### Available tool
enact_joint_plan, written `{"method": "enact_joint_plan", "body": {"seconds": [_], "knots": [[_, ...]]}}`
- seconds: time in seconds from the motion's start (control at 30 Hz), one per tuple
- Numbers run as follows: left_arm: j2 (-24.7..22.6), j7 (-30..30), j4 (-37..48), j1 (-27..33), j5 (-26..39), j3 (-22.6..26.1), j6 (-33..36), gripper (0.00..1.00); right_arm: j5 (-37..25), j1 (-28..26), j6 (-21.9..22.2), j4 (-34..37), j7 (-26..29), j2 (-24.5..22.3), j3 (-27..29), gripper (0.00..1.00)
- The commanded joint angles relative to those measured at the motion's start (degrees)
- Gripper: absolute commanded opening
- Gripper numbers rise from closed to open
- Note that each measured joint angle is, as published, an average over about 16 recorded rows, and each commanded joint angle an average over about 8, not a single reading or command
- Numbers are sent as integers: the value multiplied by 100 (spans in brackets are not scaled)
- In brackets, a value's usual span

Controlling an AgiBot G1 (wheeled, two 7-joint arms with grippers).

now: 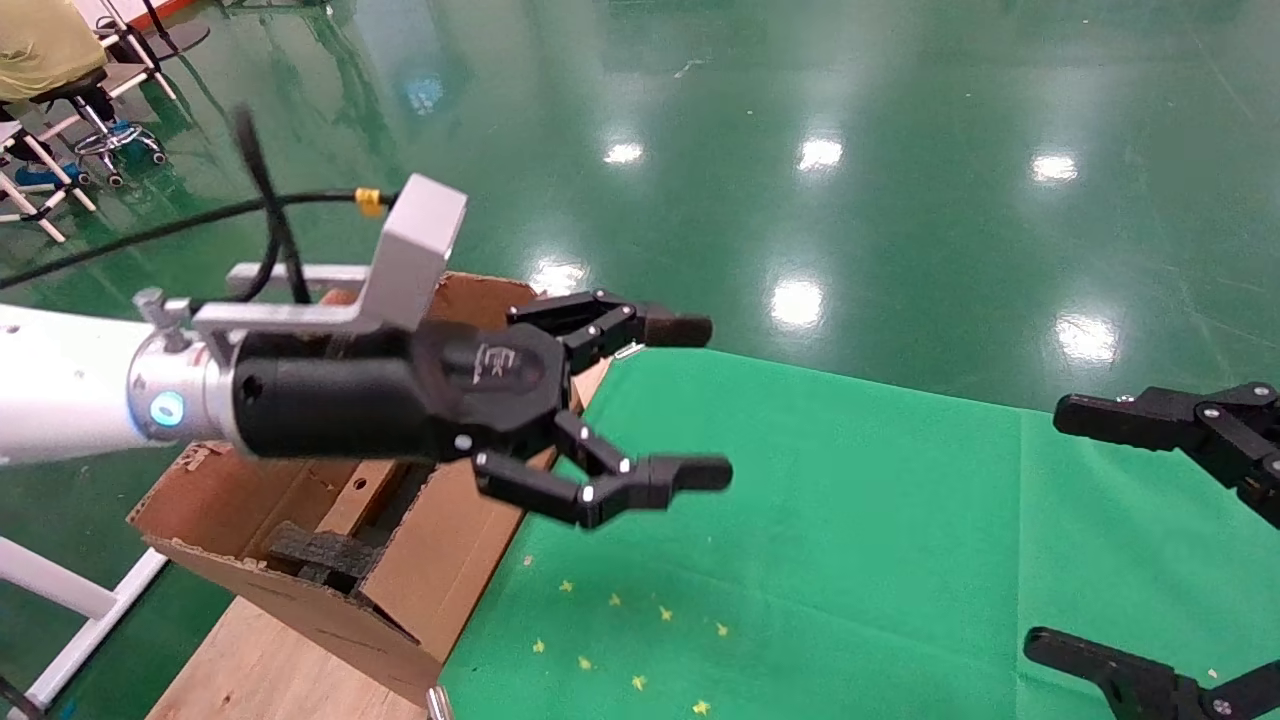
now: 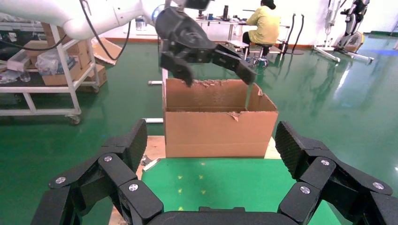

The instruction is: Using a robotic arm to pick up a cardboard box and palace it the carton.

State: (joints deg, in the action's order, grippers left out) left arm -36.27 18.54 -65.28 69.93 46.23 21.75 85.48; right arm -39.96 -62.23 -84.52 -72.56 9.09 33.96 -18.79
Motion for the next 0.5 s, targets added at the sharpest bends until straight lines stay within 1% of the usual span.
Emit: {"method": "enact_joint_plan", "body": {"seconds": [0.03,0.3,0.5], "knots": [[26,-161,-172,-173,-91,-119,4,100,0,0,0,0,0,0,0,100],[117,-727,-786,-792,-414,-541,20,100,1,0,1,0,-1,0,-1,100],[150,-869,-992,-1002,-531,-685,25,100,2,1,2,2,-1,-1,0,100]]}}
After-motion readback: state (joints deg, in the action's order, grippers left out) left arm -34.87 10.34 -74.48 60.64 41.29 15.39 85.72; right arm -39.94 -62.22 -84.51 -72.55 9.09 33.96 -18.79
